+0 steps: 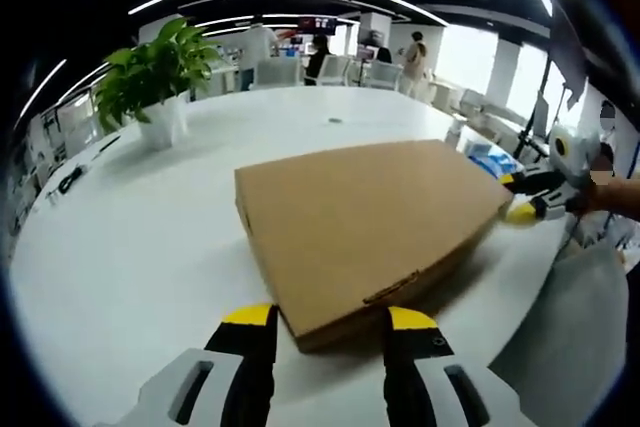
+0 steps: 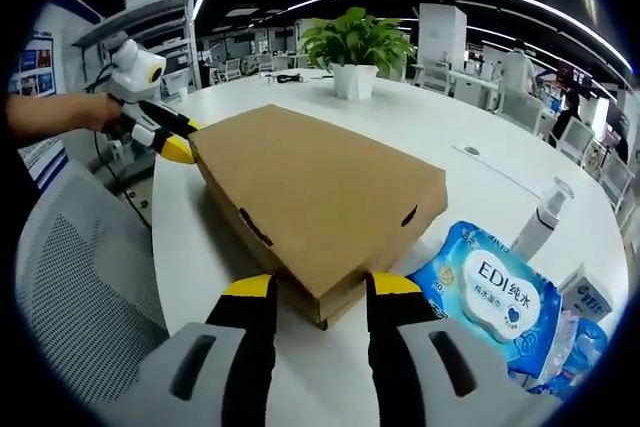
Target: Operate the shoe box by opening the lid, removing the specified soft item, and placing it in the target area until the item is outside and the box remains undamaged.
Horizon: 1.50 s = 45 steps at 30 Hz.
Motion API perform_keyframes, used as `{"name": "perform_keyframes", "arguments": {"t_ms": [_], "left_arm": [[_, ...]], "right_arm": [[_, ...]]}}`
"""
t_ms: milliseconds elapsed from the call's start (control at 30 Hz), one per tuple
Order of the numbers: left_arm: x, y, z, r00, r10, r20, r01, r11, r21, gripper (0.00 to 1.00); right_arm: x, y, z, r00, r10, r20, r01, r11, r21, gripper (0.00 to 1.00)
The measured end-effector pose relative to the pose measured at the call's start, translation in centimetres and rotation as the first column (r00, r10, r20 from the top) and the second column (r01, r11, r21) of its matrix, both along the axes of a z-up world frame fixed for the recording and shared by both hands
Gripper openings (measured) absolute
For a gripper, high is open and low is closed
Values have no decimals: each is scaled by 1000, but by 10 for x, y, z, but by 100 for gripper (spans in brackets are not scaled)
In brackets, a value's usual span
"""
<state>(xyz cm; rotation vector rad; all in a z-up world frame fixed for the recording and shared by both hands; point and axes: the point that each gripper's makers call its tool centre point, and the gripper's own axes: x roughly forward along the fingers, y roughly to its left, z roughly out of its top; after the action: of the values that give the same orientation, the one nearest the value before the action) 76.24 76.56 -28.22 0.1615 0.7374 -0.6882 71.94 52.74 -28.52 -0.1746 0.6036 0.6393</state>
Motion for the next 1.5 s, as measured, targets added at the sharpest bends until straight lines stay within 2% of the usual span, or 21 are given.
{"name": "perform_keyframes", "arguments": {"t_ms": [767,1500], "left_arm": [[41,-3,-2,998,-59,-12,59,998,15,42],[74,-20,-1,997,-82,-6,82,997,17,42]], "right_arm": [[27,-4,-4,999,-51,-1,51,999,13,32],[61,-17,-3,997,-79,-3,79,997,5,33]]}}
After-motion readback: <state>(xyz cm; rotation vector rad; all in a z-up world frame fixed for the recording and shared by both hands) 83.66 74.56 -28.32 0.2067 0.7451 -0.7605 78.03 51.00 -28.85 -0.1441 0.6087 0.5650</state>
